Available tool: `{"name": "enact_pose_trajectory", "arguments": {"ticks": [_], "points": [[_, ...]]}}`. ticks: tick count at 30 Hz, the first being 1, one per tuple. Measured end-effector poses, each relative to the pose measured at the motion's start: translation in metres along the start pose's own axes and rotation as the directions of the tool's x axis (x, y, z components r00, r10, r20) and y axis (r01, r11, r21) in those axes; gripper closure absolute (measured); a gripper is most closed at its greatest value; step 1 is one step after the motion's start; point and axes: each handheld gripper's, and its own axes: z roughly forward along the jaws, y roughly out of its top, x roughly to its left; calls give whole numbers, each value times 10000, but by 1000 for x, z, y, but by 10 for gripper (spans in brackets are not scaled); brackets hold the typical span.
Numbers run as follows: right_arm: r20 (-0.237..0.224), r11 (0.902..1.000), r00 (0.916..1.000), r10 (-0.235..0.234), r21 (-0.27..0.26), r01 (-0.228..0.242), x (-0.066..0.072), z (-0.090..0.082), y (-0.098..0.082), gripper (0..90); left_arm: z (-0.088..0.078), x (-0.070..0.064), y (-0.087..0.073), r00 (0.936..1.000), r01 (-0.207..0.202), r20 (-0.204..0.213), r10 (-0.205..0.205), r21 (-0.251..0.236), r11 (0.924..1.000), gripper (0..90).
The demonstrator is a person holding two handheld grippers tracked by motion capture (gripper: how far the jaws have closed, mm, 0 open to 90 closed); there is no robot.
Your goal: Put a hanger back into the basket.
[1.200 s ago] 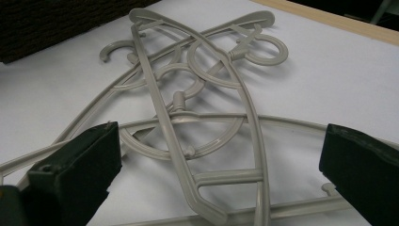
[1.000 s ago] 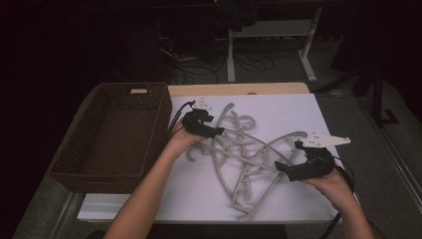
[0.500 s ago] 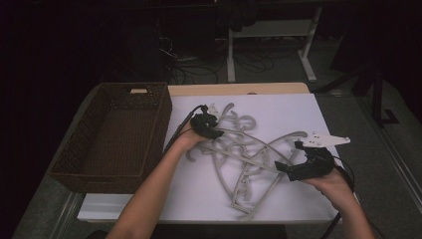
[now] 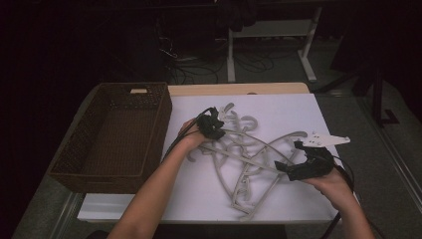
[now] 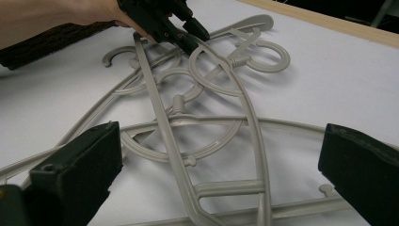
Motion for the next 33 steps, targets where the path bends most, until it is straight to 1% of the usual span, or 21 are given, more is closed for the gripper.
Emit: {"name": "enact_pose_trajectory", "arguments": {"ticks": [1,2,3,4,6,7,8,9,11,12,15,18,22,25,27,28,29,30,31,32,33], "points": [[0,10000,10000,23,-12,-23,-1,0,0,3,0,-1,0,9999,-147,-47,147,42,9999,696],[0,10000,10000,23,-12,-23,-1,0,0,3,0,-1,0,9996,-264,-74,265,78,9996,696],[9,10000,10000,41,-14,-41,-1,0,0,25,0,-1,0,9995,-316,-61,317,73,9995,731],[47,10000,10000,60,-47,-60,-1,-1,-1,40,-1,-1,0,9995,-321,-45,321,62,9995,731],[44,9999,10000,59,-84,-59,-2,-1,-1,42,-2,-2,0,9991,-427,46,426,81,9991,775],[44,9999,10000,69,-107,-68,-2,-1,-1,43,-4,-2,-1,9988,-488,-76,489,119,9987,817],[44,9999,10000,69,-107,-68,-2,-1,-1,43,-4,-2,-1,9988,-488,-76,489,119,9987,820],[47,9999,10000,76,-109,-75,-2,-2,-1,45,-6,-1,-2,9994,-333,104,334,-87,9994,820],[55,9999,9999,98,-120,-97,-2,-2,-1,45,-7,-1,-2,9991,-384,151,385,-71,9992,821],[55,9999,9999,98,-120,-97,-2,-2,-1,45,-8,-2,-2,9991,-399,129,399,-19,9992,821],[79,9999,9999,119,-126,-118,-2,-2,-1,45,-12,-3,-3,9994,-358,13,358,-97,9993,821],[81,9998,9999,127,-147,-126,-3,-3,-1,45,-19,-2,-4,9999,70,120,-66,-358,9993,821],[72,9997,9998,158,-207,-156,-3,-3,-1,46,-33,-1,-3,9972,741,109,-737,-377,9965,822],[78,9996,9998,193,-224,-191,-3,-4,-1,46,-46,-1,-7,9914,1311,13,-1312,-501,9901,822],[81,9996,9998,200,-224,-198,-3,-4,-1,46,-56,-2,-12,9832,1818,-25,-1823,-619,9814,821],[81,9996,9998,200,-224,-198,-3,-4,-1,46,-59,-3,-15,9795,2006,-53,-2014,-647,9775,821],[77,9996,9998,202,-220,-200,-2,-4,-1,46,-64,-6,-18,9703,2409,-58,-2419,-701,9680,822],[78,9996,9998,199,-216,-198,-2,-4,-1,46,-69,-8,-22,9628,2690,-58,-2702,-741,9603,821],[75,9996,9998,190,-213,-188,-2,-4,-1,46,-73,-11,-25,9577,2857,-127,-2875,-754,9553,821],[69,9996,9998,180,-201,-179,-2,-3,-1,46,-75,-14,-27,9541,2967,-198,-2988,-731,9522,822],[66,9997,9998,165,-198,-164,-2,-3,-1,46,-79,-19,-31,9453,3222,-292,-3248,-709,9440,822]]}}
